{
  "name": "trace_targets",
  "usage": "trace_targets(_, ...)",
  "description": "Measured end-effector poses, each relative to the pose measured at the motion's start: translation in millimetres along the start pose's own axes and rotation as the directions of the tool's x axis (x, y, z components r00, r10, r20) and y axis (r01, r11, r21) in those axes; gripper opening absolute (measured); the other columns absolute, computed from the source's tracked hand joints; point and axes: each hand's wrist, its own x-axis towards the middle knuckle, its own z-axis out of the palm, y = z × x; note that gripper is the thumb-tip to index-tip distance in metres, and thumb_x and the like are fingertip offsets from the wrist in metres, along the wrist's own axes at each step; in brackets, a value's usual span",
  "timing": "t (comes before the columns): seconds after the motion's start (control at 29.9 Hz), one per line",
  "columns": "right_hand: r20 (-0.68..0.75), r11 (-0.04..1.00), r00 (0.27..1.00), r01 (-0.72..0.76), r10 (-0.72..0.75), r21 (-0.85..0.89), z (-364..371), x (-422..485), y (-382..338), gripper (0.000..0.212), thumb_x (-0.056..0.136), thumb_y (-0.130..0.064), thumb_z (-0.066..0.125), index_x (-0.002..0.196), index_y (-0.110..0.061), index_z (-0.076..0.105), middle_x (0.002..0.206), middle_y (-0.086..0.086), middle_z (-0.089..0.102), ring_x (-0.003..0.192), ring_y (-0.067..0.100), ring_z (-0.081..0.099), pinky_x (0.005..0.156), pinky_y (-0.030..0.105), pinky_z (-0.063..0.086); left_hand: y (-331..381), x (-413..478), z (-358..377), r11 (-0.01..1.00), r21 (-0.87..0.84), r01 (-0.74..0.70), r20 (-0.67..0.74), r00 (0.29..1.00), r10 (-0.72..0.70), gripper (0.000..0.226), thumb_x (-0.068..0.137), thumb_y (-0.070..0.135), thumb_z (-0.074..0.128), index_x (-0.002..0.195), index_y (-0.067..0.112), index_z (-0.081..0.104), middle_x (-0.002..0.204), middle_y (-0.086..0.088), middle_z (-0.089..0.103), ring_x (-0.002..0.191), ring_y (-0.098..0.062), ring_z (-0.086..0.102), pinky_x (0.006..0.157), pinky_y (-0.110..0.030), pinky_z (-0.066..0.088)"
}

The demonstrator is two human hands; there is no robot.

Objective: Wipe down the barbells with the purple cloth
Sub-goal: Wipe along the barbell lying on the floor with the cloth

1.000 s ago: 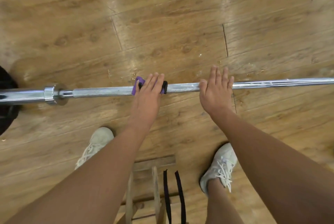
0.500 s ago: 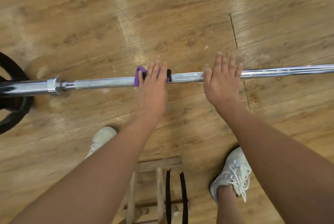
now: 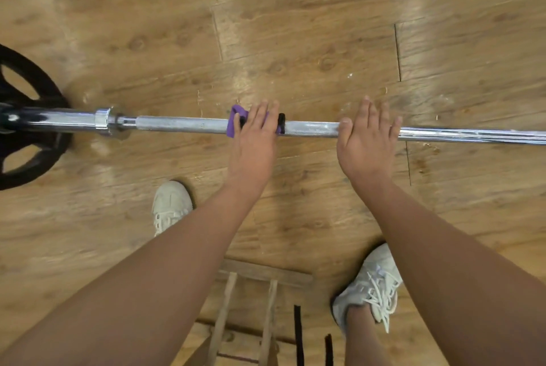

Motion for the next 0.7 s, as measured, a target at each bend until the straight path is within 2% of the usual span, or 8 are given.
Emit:
trace_targets(0.2, -0.060, 0.999, 0.998, -0.004, 0.006, 0.046, 11, -25, 6, 0.062, 0.108, -0.038, 0.024, 0.161, -0.007, 0.014, 0.167, 0.010, 0.021, 0.156, 0.029, 0.004, 0.123, 0.046, -0.010, 1, -33, 8, 0.999, -0.049, -0.008, -0.016, 1.000, 0.008, 0.061, 0.098, 0.004, 0.053, 0.155, 0.012, 0.033, 0.161, -0.010, 0.034, 0.151, -0.026, 0.026, 0.117, -0.059, 0.029)
trace_targets(0.37, -0.061, 0.998, 0.998, -0.010, 0.014, 0.061, 20, -47, 11, 0.064, 0.107, -0.042, 0.017, 0.161, -0.009, 0.011, 0.168, 0.008, 0.016, 0.156, 0.028, -0.001, 0.124, 0.048, -0.009, 3, -53, 11, 0.999, -0.045, -0.007, 0.004, 1.000, 0.007, 0.063, 0.101, 0.008, 0.049, 0.159, 0.016, 0.024, 0.165, -0.007, 0.026, 0.154, -0.024, 0.019, 0.120, -0.056, 0.022)
trace_targets(0.54, -0.036, 0.995, 0.998, 0.060, -0.057, 0.084, 25, -66, 26, 0.061, 0.109, -0.041, 0.021, 0.161, -0.011, 0.008, 0.169, 0.005, 0.009, 0.156, 0.024, -0.008, 0.124, 0.048, -0.011, 2, -62, 15, 0.998, -0.056, -0.024, 0.041, 0.999, 0.026, 0.061, 0.102, 0.007, 0.049, 0.158, 0.014, 0.026, 0.165, -0.006, 0.026, 0.154, -0.022, 0.016, 0.121, -0.053, 0.017)
trace_targets(0.7, -0.072, 0.989, 0.988, 0.140, -0.136, 0.051, 32, -77, 37, 0.062, 0.108, -0.043, 0.018, 0.162, -0.012, 0.012, 0.169, 0.003, 0.011, 0.156, 0.024, -0.006, 0.124, 0.049, -0.009, -1, -74, 25, 0.996, -0.046, -0.079, -0.010, 0.997, 0.079, 0.061, 0.099, 0.006, 0.053, 0.156, 0.013, 0.032, 0.163, -0.008, 0.031, 0.153, -0.023, 0.021, 0.121, -0.055, 0.018)
